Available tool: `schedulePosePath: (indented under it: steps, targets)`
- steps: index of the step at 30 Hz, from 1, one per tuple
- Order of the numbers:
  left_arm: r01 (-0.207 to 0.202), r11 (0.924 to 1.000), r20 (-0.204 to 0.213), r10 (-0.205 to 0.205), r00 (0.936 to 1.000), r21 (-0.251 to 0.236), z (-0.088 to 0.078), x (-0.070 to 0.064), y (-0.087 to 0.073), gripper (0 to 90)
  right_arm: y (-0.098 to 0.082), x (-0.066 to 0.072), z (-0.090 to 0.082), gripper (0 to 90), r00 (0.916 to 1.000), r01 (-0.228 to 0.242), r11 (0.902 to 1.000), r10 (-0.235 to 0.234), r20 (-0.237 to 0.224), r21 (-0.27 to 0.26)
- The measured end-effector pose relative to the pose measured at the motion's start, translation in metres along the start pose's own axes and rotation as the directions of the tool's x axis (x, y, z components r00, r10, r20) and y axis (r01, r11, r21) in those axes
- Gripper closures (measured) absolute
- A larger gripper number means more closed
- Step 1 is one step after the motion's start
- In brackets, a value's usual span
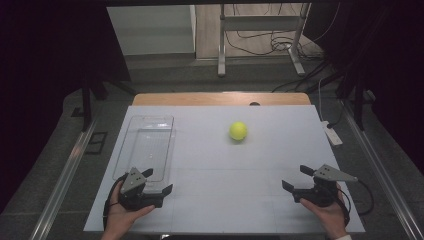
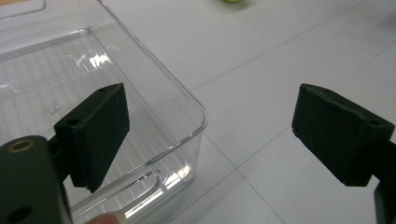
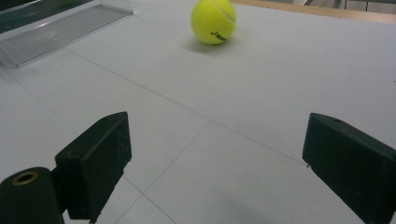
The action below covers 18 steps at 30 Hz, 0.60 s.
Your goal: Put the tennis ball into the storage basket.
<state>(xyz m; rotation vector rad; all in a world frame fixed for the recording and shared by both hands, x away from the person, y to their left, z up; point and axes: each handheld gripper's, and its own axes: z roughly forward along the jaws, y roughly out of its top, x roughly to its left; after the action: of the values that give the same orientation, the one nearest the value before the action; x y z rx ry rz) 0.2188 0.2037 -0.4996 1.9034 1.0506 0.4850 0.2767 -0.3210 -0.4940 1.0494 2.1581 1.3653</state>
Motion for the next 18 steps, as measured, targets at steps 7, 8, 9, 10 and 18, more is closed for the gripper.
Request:
schedulePosePath:
  steps: [7,8,9,10,18]
  targets:
    - [0.003,1.0000,-0.003,-0.003,1.0000,0.001,0.0011,0.0009,0.0007,12.6,-0.0014,-0.0001,0.0008,8.8,0.9999,-0.015,0.9999,0.015,-0.005,0.006]
    - [0.003,1.0000,-0.003,-0.003,1.0000,0.000,0.0011,0.0009,0.0007,12.6,-0.0011,-0.0001,0.0008,8.8,0.9999,-0.014,0.9999,0.014,-0.005,0.008]
    - [0.003,1.0000,-0.003,-0.003,1.0000,0.001,0.0010,0.0007,0.0007,12.6,-0.0007,-0.0002,0.0012,8.8,0.9999,-0.012,0.9999,0.012,-0.006,0.006]
    - [0.000,1.0000,-0.004,0.000,1.0000,-0.001,0.0005,0.0001,0.0008,12.6,-0.0004,0.0001,0.0018,8.8,0.9999,-0.014,0.9999,0.014,-0.008,0.004]
    - [0.007,1.0000,-0.014,-0.006,0.9999,0.005,-0.0010,-0.0024,0.0003,12.7,0.0008,0.0067,0.0057,9.2,0.9996,0.005,0.9999,-0.005,-0.027,0.013]
